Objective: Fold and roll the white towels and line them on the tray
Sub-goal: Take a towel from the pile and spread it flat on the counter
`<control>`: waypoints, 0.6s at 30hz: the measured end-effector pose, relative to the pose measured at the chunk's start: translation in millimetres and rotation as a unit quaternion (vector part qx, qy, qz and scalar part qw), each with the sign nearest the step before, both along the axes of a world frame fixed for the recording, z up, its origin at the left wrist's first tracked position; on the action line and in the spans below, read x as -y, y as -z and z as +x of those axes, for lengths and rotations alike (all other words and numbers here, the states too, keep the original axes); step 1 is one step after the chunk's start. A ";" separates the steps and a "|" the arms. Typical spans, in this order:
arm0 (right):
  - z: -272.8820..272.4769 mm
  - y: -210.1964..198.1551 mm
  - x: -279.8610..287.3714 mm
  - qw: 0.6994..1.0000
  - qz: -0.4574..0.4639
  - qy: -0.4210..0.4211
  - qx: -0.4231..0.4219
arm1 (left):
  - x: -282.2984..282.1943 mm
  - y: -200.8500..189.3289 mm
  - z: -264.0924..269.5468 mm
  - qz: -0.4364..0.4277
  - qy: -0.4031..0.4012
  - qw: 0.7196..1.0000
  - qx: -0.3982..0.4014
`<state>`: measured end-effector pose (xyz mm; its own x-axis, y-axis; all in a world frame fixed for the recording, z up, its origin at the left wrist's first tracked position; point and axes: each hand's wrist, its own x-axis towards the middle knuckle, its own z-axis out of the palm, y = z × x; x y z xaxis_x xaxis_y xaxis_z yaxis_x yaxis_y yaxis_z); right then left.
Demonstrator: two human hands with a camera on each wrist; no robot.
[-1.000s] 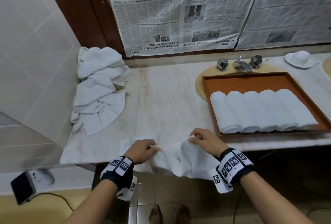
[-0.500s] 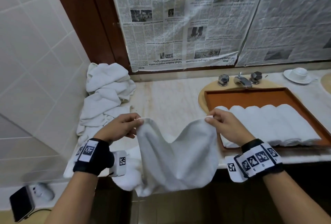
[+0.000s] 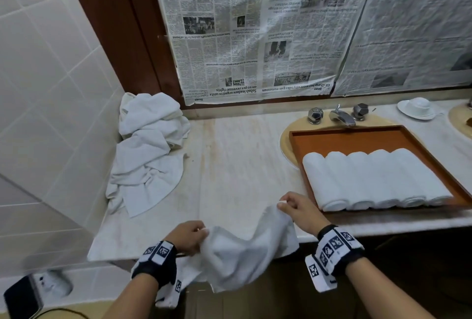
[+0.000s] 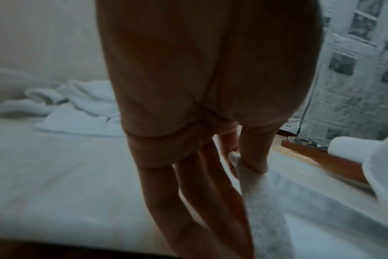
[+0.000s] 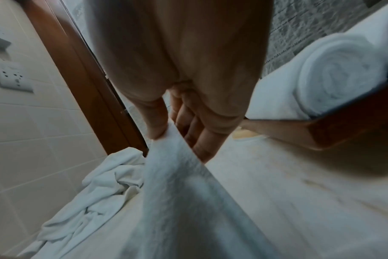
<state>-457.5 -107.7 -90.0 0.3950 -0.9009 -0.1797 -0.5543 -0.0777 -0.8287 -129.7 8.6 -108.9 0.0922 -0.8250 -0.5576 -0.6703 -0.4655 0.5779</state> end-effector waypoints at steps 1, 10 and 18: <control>0.4 4.1 -2.9 1.000 0.005 0.005 -0.001 | -2.8 3.7 0.3 0.002 -0.013 0.999 -0.033; -2.4 -15.7 -3.3 0.999 -0.053 -0.008 0.002 | 15.7 -65.1 5.1 -0.107 -0.029 0.987 -0.113; -21.2 -90.5 34.5 0.989 -0.134 0.042 0.044 | 47.2 -141.3 48.4 -0.291 -0.080 0.951 -0.071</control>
<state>-478.6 -142.2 0.5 0.3199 -0.9419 0.1026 -0.4940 -0.2582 -0.8302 -81.2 -38.6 32.4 0.2008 -0.9793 -0.0273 -0.5144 -0.1292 0.8477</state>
